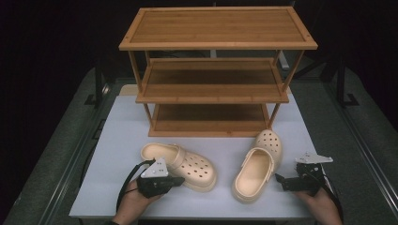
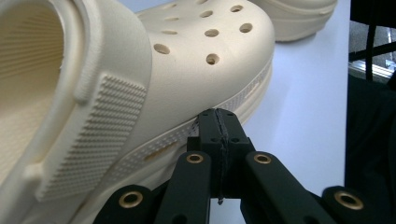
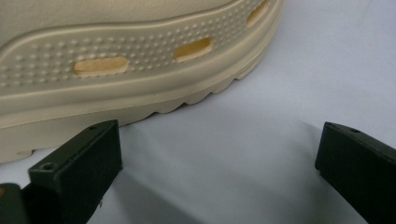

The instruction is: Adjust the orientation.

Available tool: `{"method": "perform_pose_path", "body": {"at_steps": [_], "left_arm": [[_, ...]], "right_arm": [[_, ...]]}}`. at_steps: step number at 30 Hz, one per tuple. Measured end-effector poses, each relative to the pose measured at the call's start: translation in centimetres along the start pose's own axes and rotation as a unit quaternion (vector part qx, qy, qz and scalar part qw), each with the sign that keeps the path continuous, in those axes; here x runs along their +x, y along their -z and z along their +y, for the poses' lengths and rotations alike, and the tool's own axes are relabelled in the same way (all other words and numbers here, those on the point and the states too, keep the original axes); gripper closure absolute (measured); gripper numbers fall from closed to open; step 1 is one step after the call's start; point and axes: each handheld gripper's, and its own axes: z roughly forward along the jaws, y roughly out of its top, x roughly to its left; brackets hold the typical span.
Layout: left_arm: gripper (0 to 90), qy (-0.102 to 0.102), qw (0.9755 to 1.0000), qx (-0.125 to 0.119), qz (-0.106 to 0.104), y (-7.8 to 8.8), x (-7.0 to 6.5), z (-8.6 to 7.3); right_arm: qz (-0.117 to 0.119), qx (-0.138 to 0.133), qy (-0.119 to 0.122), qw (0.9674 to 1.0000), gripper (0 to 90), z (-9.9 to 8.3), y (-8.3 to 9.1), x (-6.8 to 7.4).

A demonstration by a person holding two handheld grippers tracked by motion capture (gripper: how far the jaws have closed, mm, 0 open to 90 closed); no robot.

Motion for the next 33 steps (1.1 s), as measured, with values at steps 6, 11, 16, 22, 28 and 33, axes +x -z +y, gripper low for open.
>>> {"method": "perform_pose_path", "body": {"at_steps": [6, 11, 16, 22, 28, 33], "left_arm": [[90.0, -0.004, 1.0, 0.004, 0.005, -1.0, 0.2, 0.9], [90.0, 0.007, 0.9999, -0.011, -0.002, -0.1, 0.3, 0.8], [90.0, 0.025, 0.9993, -0.027, 0.004, 2.2, 0.4, 0.8], [90.0, 0.035, 0.9979, -0.034, 0.042, 5.6, 1.5, 0.6], [90.0, 0.054, 0.994, -0.039, 0.087, 7.8, 5.0, 0.4], [90.0, 0.063, 0.9925, -0.029, 0.101, 7.9, 7.8, 0.3]], "right_arm": [[0.0, 0.0, 0.0, 1.0, 0.0, 0.0, 0.0, 0.0], [0.0, 0.0, 0.0, 1.0, 0.0, 0.0, 0.0, 0.0], [0.0, -0.001, 0.0, 1.0, 0.0, 0.0, 0.0, 0.0], [0.0, 0.0, 0.0, 1.0, 0.0, 0.0, 0.0, 0.0], [0.0, -0.001, 0.0, 1.0, 0.0, 0.0, 0.0, 0.0], [0.0, 0.0, 0.0, 1.0, 0.0, 0.0, 0.0, 0.0]]}}
